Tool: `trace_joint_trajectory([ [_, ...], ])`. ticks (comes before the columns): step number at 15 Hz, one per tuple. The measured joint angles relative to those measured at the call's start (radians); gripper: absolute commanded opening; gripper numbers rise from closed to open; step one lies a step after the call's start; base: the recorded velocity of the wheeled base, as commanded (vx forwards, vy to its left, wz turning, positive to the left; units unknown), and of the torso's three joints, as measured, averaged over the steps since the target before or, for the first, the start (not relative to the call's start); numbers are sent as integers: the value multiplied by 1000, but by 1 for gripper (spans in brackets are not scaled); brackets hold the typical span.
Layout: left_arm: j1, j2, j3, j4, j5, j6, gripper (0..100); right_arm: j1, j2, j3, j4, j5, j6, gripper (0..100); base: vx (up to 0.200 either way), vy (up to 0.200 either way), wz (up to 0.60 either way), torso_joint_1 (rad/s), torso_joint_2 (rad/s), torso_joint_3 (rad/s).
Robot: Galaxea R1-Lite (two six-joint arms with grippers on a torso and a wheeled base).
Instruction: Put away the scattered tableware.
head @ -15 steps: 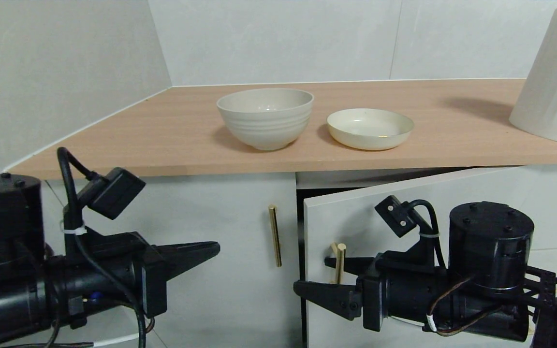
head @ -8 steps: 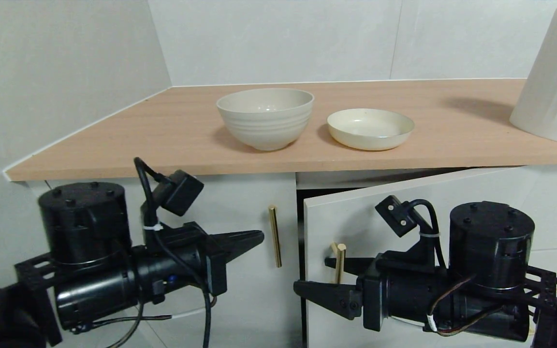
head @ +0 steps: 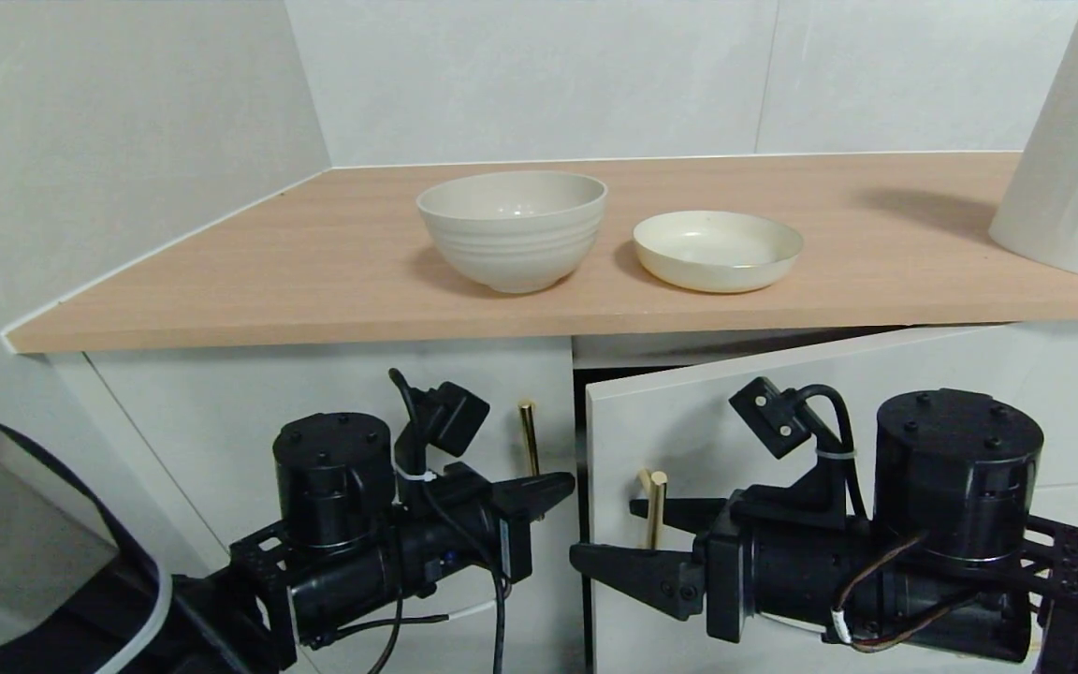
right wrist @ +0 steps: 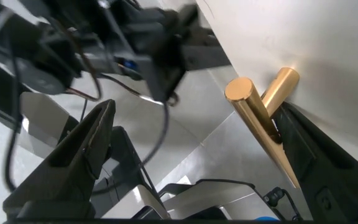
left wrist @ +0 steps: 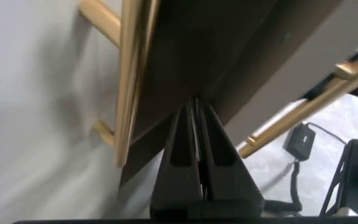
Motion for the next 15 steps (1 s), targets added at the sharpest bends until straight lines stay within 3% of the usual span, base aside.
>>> trace_joint_trajectory([
  [4, -31, 59, -1, -34, -1, -4, 0, 1, 0, 4, 3, 0, -1, 100, 0, 0, 0, 0, 0, 0],
  [8, -58, 117, 10, -195, 4, -2, 0, 6, -4, 17, 4, 1, -4, 100, 0, 0, 0, 0, 0, 0],
  [15, -84, 145, 15, -232, 7, -1, 0, -2, -13, 59, 0, -6, -47, 100, 0, 0, 0, 0, 0, 0],
])
